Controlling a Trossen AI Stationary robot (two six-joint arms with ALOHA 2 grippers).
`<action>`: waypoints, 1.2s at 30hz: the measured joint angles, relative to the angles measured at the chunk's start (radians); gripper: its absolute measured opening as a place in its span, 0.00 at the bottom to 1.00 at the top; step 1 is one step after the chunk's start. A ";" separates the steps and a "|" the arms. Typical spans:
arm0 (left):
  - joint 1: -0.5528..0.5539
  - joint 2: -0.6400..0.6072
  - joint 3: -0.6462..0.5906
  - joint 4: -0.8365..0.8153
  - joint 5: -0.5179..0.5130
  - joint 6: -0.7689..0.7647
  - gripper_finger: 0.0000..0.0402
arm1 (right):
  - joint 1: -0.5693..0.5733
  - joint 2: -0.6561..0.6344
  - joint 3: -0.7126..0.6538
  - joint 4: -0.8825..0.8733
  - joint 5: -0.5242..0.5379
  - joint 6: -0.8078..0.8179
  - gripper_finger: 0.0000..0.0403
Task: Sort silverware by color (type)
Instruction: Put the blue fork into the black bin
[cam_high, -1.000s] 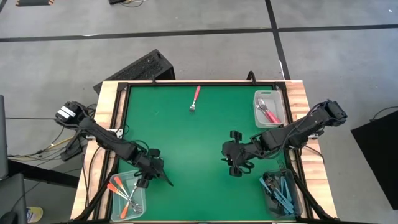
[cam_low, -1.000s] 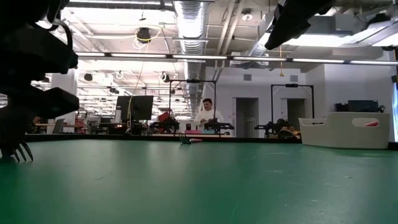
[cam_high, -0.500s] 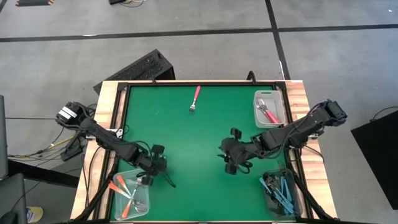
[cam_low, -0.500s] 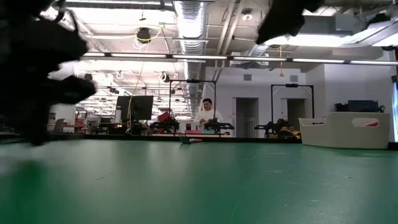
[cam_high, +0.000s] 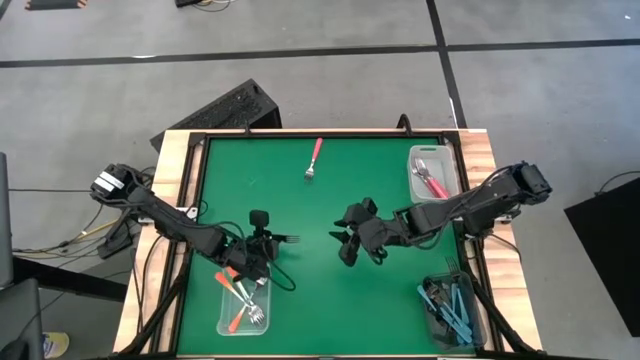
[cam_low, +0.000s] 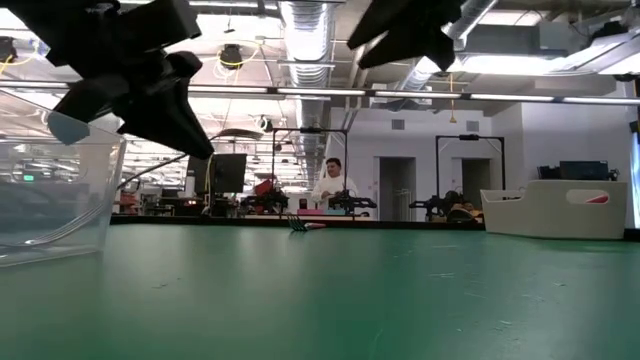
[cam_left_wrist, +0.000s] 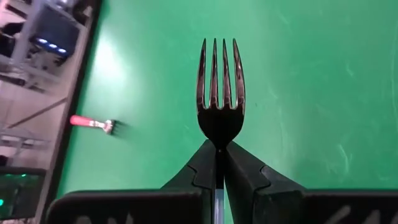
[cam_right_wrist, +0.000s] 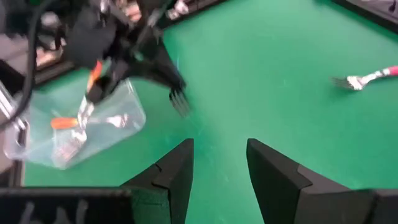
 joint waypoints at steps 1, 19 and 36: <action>0.000 0.000 0.004 0.009 -0.012 0.000 0.02 | -0.002 0.000 0.000 0.003 0.000 -0.001 0.43; 0.030 -0.001 0.005 0.544 -0.155 0.372 0.02 | -0.018 0.100 -0.002 0.268 -0.058 -0.021 0.54; 0.029 -0.001 0.005 0.624 -0.076 0.469 0.02 | -0.032 0.114 -0.001 0.393 -0.080 -0.086 0.28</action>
